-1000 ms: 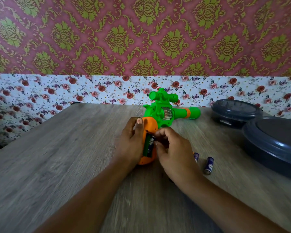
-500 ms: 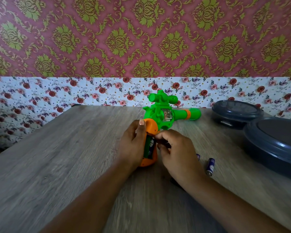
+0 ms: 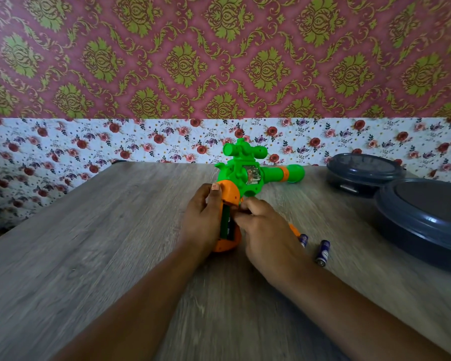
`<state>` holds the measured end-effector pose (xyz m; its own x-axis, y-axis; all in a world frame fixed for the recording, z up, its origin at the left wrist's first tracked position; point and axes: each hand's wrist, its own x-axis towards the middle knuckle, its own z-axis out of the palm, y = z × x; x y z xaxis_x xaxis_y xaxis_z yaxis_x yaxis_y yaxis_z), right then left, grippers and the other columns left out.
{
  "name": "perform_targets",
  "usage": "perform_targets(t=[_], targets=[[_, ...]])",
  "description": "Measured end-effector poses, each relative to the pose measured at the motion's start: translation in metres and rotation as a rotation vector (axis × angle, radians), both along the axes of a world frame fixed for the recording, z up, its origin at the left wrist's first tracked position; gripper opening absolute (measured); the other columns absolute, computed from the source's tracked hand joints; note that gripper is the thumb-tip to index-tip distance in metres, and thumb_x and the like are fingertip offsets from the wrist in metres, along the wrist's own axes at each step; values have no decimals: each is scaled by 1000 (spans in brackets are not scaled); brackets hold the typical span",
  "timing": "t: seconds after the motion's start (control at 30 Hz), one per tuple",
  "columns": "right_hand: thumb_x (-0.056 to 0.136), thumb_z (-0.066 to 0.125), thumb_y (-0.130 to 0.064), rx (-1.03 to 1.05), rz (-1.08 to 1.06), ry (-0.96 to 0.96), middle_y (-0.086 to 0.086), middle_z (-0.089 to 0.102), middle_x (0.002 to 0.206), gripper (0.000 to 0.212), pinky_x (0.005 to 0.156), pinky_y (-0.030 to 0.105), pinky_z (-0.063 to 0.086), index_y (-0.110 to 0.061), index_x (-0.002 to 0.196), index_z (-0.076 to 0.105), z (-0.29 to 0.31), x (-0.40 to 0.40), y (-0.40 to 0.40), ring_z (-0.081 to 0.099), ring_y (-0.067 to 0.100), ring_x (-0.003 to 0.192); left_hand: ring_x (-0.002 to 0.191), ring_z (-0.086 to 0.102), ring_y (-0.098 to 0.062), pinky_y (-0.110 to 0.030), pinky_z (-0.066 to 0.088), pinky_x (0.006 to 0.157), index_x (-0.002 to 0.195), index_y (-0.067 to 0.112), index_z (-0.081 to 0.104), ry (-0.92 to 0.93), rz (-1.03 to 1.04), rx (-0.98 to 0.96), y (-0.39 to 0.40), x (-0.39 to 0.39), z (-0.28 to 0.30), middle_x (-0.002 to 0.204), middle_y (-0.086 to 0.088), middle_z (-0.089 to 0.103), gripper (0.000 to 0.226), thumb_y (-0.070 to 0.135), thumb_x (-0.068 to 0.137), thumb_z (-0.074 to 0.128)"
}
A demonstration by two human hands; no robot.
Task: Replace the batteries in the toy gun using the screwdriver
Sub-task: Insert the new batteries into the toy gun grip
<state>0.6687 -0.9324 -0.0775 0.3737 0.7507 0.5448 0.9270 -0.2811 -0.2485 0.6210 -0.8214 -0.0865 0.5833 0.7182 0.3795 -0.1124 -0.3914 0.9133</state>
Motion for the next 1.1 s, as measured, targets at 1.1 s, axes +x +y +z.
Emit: perform_targets(t=[1.1], targets=[[73,72,-47,-84,-123,179,-5,56,94,33,72,26,43,-22,90,61,51,17,-45,53,11,90,90,65,-24,-46,54,85,92,39,56,28,-41,-115,4,3,-7,103,-5,65,23,48,97,35]])
